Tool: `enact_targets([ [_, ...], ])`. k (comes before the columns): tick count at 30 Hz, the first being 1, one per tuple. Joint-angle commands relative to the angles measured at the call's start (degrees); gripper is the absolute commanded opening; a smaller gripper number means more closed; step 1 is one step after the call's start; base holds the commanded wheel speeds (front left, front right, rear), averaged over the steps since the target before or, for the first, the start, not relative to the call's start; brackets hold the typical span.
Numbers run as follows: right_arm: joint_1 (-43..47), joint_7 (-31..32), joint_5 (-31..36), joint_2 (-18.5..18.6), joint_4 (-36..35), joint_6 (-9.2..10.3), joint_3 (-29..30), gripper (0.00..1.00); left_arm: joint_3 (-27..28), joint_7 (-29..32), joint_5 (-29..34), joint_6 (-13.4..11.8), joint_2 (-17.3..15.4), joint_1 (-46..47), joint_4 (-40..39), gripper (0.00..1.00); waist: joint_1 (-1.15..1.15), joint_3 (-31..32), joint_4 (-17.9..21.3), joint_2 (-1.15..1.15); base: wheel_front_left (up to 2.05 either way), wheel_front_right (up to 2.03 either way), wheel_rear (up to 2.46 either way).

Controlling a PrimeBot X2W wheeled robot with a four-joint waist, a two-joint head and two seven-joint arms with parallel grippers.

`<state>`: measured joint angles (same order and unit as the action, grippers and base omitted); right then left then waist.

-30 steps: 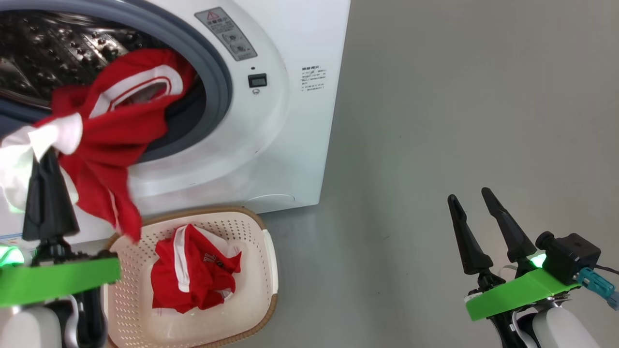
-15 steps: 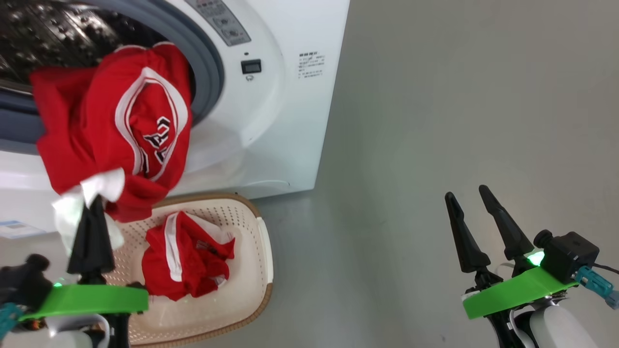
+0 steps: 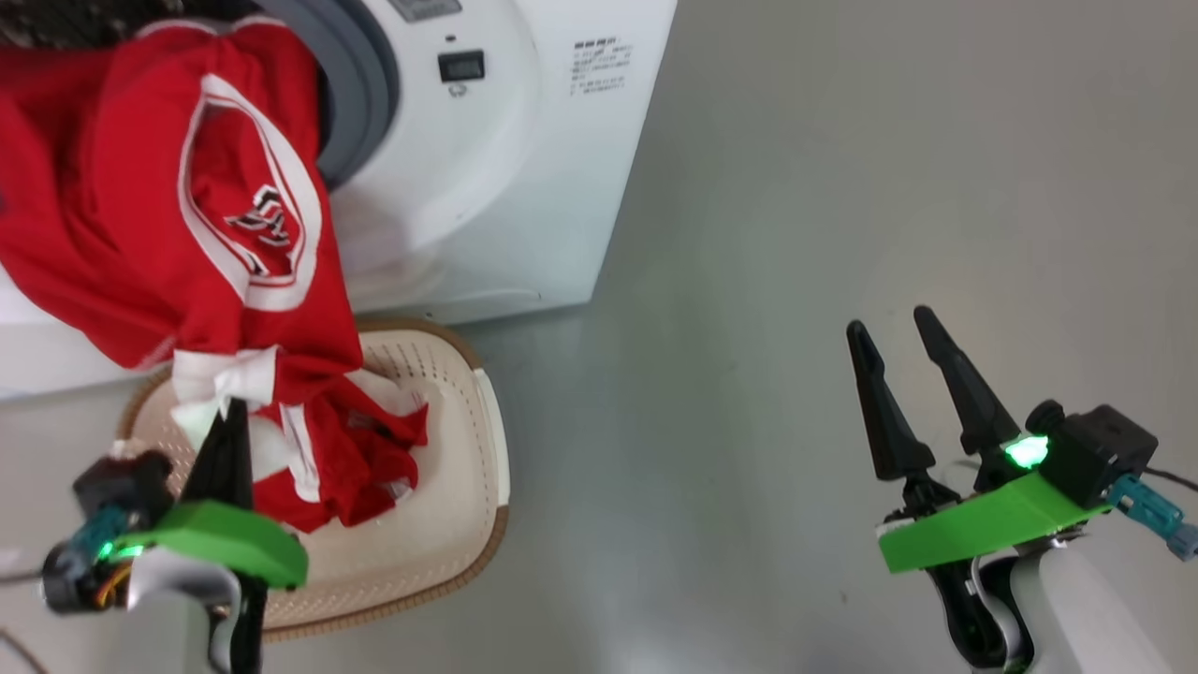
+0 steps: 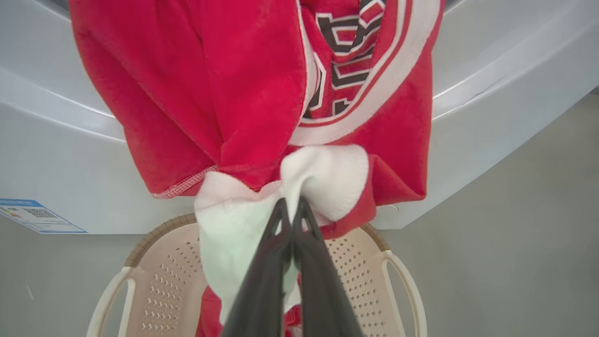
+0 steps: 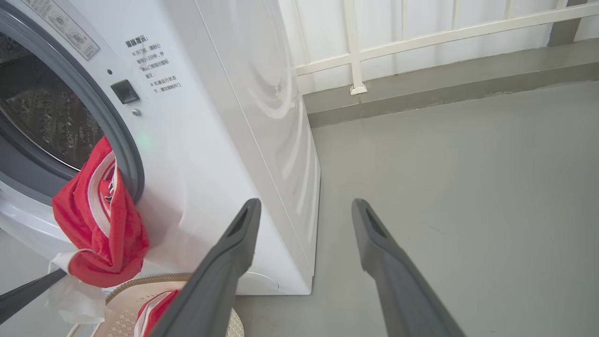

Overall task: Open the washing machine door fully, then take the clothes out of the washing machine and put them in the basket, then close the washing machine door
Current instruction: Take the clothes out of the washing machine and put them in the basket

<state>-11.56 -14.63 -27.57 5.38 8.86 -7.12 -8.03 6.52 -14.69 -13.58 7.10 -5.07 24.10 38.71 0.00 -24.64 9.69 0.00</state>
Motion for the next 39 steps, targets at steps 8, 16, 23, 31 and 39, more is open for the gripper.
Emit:
enact_targets([
  [8,-3.2,-0.4,0.5,-0.7,-1.9,-0.36,-1.7,1.0,-1.6,-0.3,1.9,0.3,-4.0,10.9,15.0,0.0,0.0,-6.8,1.2,0.0,0.0,0.0,0.0],
  [16,-5.6,-0.4,0.5,-1.4,-2.2,-0.36,-2.5,1.0,-4.2,-0.3,3.3,0.4,-6.2,18.9,24.6,0.0,0.0,-11.1,2.1,0.0,0.0,0.0,0.0],
  [23,-7.3,-0.4,0.7,-1.9,-2.5,-0.36,-2.7,1.0,-6.7,-0.3,3.7,0.4,-7.2,25.6,31.4,0.38,0.0,-14.4,2.2,0.0,0.0,0.0,0.0],
  [31,-8.4,-0.4,0.7,-2.1,-2.4,-0.36,-2.8,1.0,-8.2,-0.3,2.3,0.4,-7.7,28.5,33.9,1.0,0.0,-15.0,2.3,0.0,0.0,0.0,0.0],
  [39,-8.3,-0.4,0.9,-2.2,-2.3,-0.36,-2.4,1.0,-8.6,-0.3,-0.1,0.4,-7.2,28.6,33.7,1.0,0.0,-14.6,1.7,0.0,0.0,0.0,0.0],
])
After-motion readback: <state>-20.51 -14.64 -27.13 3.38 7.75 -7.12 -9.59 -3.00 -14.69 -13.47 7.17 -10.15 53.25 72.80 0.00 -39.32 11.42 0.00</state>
